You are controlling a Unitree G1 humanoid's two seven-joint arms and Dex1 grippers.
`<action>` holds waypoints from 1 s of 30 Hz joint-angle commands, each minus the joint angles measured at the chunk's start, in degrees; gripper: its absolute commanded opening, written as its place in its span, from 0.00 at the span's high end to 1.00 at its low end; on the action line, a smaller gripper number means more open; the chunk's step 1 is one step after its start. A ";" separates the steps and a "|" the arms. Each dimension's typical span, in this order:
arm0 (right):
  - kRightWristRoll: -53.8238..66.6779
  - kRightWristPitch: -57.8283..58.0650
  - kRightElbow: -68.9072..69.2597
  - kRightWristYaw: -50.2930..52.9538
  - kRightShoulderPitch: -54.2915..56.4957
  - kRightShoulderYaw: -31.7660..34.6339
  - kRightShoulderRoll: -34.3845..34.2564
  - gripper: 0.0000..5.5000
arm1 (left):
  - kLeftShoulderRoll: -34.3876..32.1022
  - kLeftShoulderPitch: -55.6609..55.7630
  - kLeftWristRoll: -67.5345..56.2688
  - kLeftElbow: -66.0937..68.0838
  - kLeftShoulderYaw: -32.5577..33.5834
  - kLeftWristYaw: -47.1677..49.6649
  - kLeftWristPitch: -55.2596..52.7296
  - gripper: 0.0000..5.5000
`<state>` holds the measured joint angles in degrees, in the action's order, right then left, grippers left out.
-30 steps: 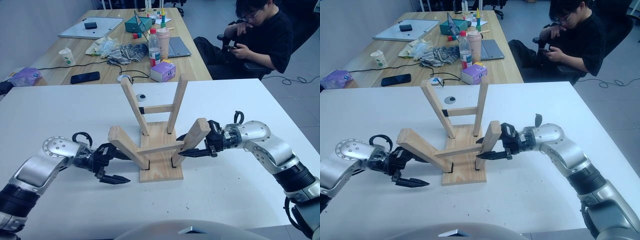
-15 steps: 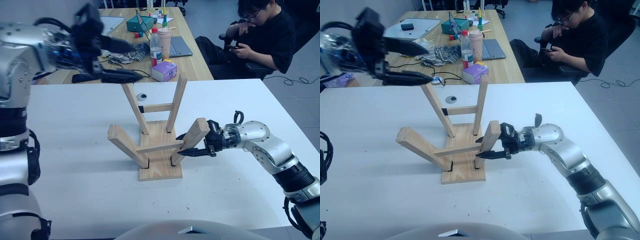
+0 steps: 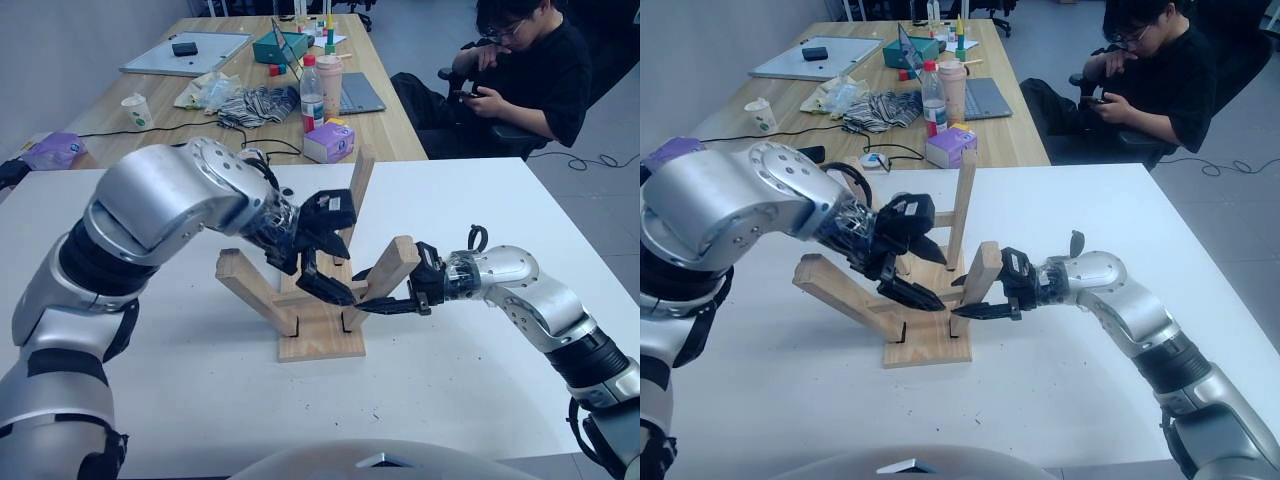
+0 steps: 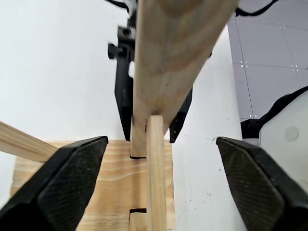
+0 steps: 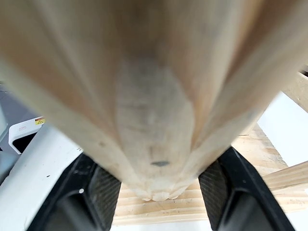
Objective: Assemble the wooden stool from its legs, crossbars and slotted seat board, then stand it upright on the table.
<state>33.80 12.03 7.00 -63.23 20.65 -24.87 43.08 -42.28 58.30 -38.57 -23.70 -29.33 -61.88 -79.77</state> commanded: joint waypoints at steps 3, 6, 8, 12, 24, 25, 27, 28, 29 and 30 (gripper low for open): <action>-10.32 8.42 -5.07 3.55 -5.53 -6.09 0.15 0.63 | -1.56 -2.87 4.69 0.38 -6.59 2.46 3.67 0.37; -10.23 8.43 -4.83 3.68 -5.70 -6.16 0.26 0.63 | -1.94 -3.49 6.22 0.66 -8.03 2.53 5.41 0.46; -10.23 8.40 -4.91 3.61 -5.63 -6.29 0.25 0.63 | -1.78 -3.41 6.47 0.59 -8.04 2.31 5.68 0.53; -10.33 8.23 -5.26 3.56 -5.44 -6.36 0.17 0.63 | -1.45 -2.93 6.09 -0.21 -7.65 1.69 5.53 0.64; -10.18 8.59 -4.61 4.44 -5.66 -6.18 -0.28 0.63 | -2.71 -0.56 11.79 4.80 -18.02 -4.43 10.93 0.88; -10.09 8.75 -4.37 4.68 -5.81 -6.17 -0.33 0.63 | -2.89 -0.44 12.43 5.36 -19.48 -5.18 11.22 0.88; -9.91 9.06 -3.81 5.18 -6.20 -6.08 -0.40 0.63 | -3.18 -0.16 14.25 6.32 -22.67 -6.83 12.41 0.88; -9.85 9.23 -3.51 5.46 -6.44 -6.00 -0.44 0.63 | -3.22 -0.05 15.11 6.65 -24.01 -7.47 12.97 0.88; -9.83 9.45 -3.23 5.77 -6.65 -5.92 -0.56 0.63 | -3.36 0.01 15.86 6.75 -25.32 -8.33 13.61 0.88; -9.77 9.57 -3.04 6.06 -6.79 -5.87 -0.63 0.63 | -3.25 0.02 16.53 6.80 -26.63 -8.91 14.00 0.89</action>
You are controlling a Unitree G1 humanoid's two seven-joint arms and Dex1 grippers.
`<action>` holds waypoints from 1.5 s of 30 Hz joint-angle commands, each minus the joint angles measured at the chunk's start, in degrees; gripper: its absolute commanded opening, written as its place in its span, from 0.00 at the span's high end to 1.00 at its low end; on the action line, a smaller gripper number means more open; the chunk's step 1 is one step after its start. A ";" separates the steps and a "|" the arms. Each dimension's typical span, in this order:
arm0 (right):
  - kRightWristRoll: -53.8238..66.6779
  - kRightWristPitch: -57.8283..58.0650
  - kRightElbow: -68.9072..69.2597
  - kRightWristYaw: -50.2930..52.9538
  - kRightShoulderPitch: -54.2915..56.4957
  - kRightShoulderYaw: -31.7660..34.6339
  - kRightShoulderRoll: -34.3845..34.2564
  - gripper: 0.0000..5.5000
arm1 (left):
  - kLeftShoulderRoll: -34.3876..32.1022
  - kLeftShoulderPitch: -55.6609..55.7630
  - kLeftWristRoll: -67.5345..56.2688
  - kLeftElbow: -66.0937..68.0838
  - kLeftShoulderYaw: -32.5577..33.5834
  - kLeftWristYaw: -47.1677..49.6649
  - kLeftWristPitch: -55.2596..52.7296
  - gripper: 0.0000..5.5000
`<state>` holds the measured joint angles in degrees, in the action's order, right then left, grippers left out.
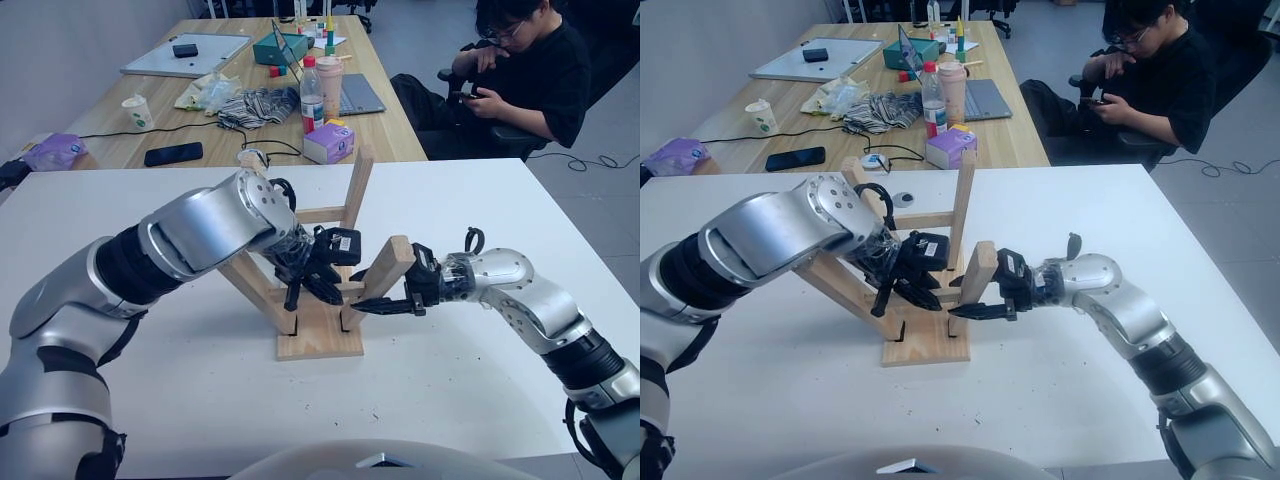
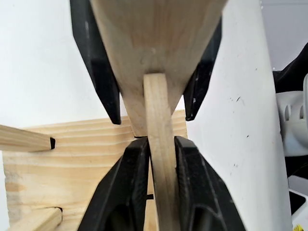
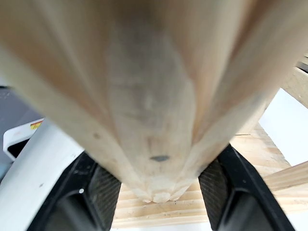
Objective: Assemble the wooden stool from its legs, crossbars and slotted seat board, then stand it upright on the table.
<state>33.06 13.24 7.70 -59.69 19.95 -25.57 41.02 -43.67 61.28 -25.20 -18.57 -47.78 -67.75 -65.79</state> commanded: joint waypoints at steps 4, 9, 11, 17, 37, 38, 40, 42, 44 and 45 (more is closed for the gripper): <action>-8.62 8.75 -2.72 3.65 -6.42 -5.12 1.24 0.63 | -0.04 -3.54 5.27 2.98 -11.52 -3.30 0.72 0.89; -7.79 10.65 0.40 4.69 -5.31 -5.77 -0.10 0.63 | 2.25 -5.53 6.51 4.56 -12.38 -2.49 -0.07 0.89; -8.16 11.37 1.15 4.86 -4.62 -6.93 -1.37 0.63 | 2.51 -7.35 6.41 4.29 -12.06 -1.58 -0.96 0.89; -10.86 11.77 -0.72 4.77 -3.12 -10.44 -4.69 0.63 | 4.27 -11.20 5.35 4.26 -9.54 1.20 -3.30 0.90; -11.19 17.78 4.70 4.10 -6.57 0.70 -2.84 0.08 | -5.88 -6.53 -8.57 -5.72 27.14 -0.10 -7.95 0.56; -11.02 17.98 5.08 3.99 -6.82 1.56 -2.47 0.06 | -6.63 -6.38 -9.22 -5.54 28.74 -0.04 -8.31 0.55; -10.46 18.49 6.20 3.75 -7.80 4.20 -1.28 0.02 | -7.74 -5.34 -10.68 -4.12 34.70 0.54 -7.49 0.50; -9.63 18.94 7.57 4.11 -9.74 7.77 -0.22 0.02 | -7.16 -2.60 -11.75 1.02 42.08 3.19 -8.30 0.50; -9.67 18.37 8.33 5.37 -12.85 11.30 0.68 0.02 | -6.02 -1.10 -12.53 9.35 51.18 7.42 -10.16 0.50; -10.03 17.93 8.08 5.98 -14.20 12.60 0.67 0.02 | -6.44 -2.80 -12.99 11.59 55.09 8.70 -10.47 0.50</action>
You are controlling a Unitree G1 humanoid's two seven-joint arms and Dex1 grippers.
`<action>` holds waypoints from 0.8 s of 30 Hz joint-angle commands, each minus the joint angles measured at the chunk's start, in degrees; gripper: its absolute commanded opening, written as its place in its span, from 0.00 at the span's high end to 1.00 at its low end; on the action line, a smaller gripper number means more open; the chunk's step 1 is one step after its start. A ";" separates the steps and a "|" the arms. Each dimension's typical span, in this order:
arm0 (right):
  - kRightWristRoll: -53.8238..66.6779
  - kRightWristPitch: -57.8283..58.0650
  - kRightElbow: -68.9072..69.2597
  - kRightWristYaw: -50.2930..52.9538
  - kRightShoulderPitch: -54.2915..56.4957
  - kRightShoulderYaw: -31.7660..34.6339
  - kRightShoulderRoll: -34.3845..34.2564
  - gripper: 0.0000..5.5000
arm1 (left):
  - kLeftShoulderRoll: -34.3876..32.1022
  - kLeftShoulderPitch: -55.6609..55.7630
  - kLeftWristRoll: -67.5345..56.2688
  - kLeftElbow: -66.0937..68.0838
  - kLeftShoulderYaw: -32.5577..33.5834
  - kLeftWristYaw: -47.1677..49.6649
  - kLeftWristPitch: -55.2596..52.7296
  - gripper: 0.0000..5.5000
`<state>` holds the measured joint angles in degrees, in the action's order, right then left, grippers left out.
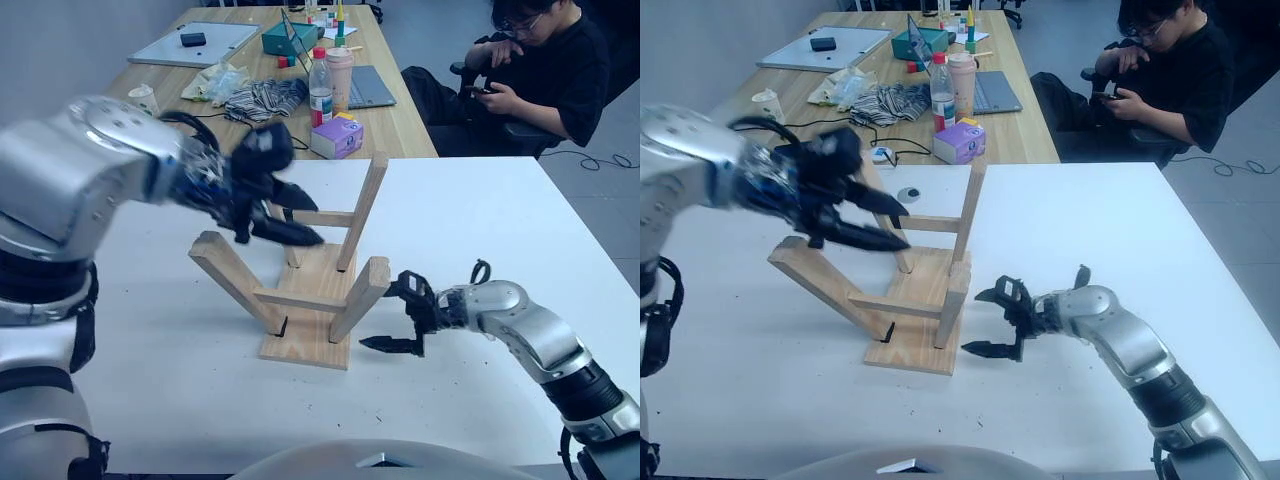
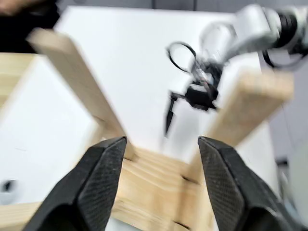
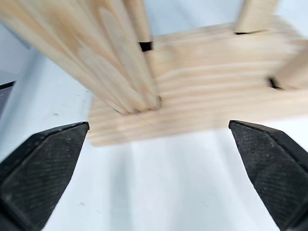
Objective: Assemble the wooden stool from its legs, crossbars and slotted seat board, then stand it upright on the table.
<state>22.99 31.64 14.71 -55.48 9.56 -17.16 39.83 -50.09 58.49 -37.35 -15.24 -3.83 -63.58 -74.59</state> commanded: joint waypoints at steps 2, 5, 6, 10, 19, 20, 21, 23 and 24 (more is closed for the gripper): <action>-1.26 -1.83 -0.40 3.73 -6.04 5.75 1.10 0.02 | -2.43 -8.21 -0.50 9.04 15.64 5.12 0.42 0.50; -3.38 -4.36 -3.33 11.78 -8.09 7.24 -5.19 0.02 | -5.59 -25.17 7.10 12.43 12.25 5.86 11.36 0.50; -4.79 -5.34 -5.05 14.78 -7.63 6.75 -7.82 0.02 | -6.23 -30.95 12.00 13.17 7.86 7.42 17.18 0.50; -11.69 -6.81 -11.54 24.88 -4.73 2.96 -16.55 0.02 | -1.08 -43.38 25.12 15.32 -8.42 11.94 32.26 0.50; -17.05 -16.24 -36.98 31.43 14.28 4.04 -29.43 0.02 | -0.72 -52.12 19.06 -3.65 -14.31 -3.22 43.04 0.50; -16.82 -17.94 -41.10 33.41 17.36 6.27 -30.64 0.02 | -0.74 -52.08 18.33 -5.44 -14.81 -4.68 43.10 0.50; -17.01 -19.43 -44.26 34.77 19.66 7.88 -30.96 0.02 | 0.04 -51.53 17.66 -6.42 -15.23 -5.29 42.71 0.50; -19.78 -22.25 -48.04 36.40 21.64 8.74 -28.15 0.02 | 1.35 -50.52 17.27 -6.09 -15.53 -5.52 42.18 0.50; -21.53 -23.71 -49.57 36.88 22.05 8.58 -26.23 0.02 | 1.00 -50.80 17.63 -5.32 -15.17 -5.52 42.40 0.50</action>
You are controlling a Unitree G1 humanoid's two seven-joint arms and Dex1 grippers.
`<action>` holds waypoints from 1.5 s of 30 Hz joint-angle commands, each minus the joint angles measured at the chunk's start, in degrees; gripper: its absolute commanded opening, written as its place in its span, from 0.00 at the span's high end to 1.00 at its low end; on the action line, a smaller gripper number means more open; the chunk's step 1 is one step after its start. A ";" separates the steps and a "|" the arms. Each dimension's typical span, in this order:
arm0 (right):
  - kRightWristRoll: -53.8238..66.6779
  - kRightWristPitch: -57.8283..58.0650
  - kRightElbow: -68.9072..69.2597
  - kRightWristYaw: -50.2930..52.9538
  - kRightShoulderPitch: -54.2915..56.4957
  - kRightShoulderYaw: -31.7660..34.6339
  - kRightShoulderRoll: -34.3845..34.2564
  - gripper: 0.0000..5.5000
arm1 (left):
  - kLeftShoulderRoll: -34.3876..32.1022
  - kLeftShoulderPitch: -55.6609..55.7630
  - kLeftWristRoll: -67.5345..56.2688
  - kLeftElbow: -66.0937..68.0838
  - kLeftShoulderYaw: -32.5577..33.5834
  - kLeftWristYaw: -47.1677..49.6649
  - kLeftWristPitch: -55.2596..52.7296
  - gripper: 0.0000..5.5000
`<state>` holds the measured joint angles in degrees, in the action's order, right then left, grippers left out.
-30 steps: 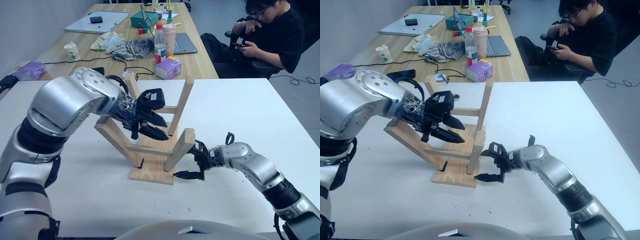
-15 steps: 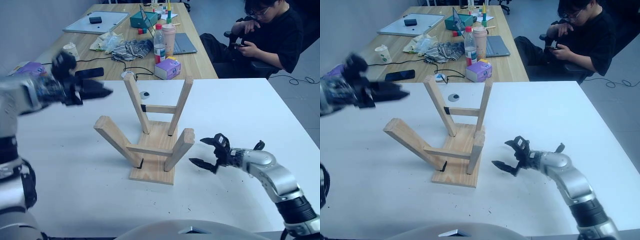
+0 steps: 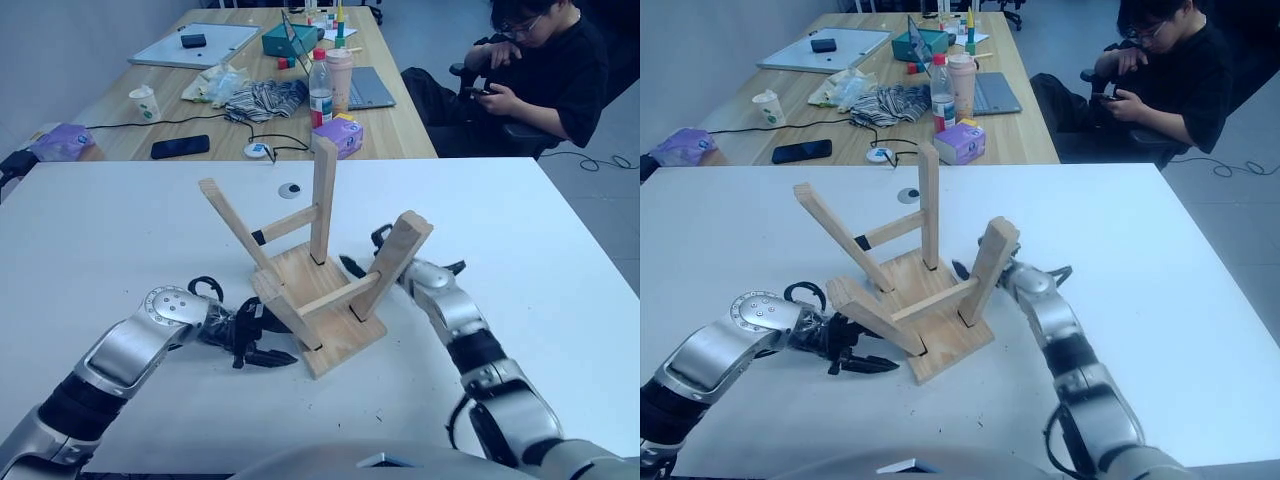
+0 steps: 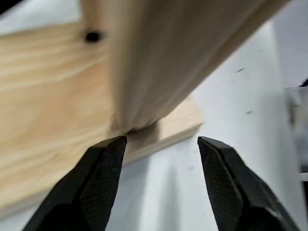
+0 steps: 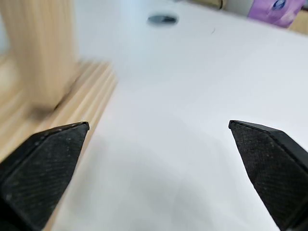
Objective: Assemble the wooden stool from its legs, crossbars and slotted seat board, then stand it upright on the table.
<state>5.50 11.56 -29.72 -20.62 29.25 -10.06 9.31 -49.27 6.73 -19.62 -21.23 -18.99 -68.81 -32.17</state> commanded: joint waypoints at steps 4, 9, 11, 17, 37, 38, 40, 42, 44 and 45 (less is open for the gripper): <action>-8.90 -7.34 -6.78 3.43 0.08 3.72 14.01 0.02 | -4.24 -3.92 0.69 8.80 6.05 -1.92 6.11 0.50; 2.58 1.80 20.07 -16.36 -17.16 7.96 24.76 0.02 | -5.78 4.74 4.69 36.13 12.33 -4.35 19.98 0.50; 8.52 7.91 31.92 -27.65 -25.09 7.27 32.25 0.02 | -2.50 12.11 7.56 46.11 13.04 -0.45 26.27 0.50; 19.53 20.80 49.55 -43.57 -35.17 4.87 42.34 0.02 | 6.57 19.68 8.07 59.23 14.90 1.87 43.39 0.50; 17.22 18.80 40.78 -31.16 -23.67 0.09 24.96 0.02 | 13.72 5.84 -0.76 32.41 11.63 -10.79 37.92 0.50; 17.37 18.37 41.01 -32.29 -23.90 0.30 25.49 0.02 | 13.54 4.60 -1.45 29.86 11.38 -10.64 36.20 0.50; 17.61 17.77 41.22 -34.53 -24.22 0.77 26.50 0.02 | 13.75 3.65 -1.84 27.56 11.41 -9.63 34.22 0.50; 17.74 17.42 40.73 -36.60 -24.22 0.84 27.39 0.02 | 14.38 4.69 -0.69 28.71 11.94 -7.24 33.36 0.50; 17.62 17.08 39.82 -38.16 -24.19 0.94 27.73 0.02 | 14.93 6.40 1.24 31.55 12.25 -4.61 33.82 0.50; 17.59 17.07 39.41 -38.63 -24.18 1.10 27.67 0.02 | 15.22 7.21 1.90 32.99 12.26 -3.75 34.17 0.50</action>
<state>22.82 29.23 10.57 -58.19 4.74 -9.13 35.77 -34.58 11.67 -19.53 9.36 -7.10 -74.40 1.59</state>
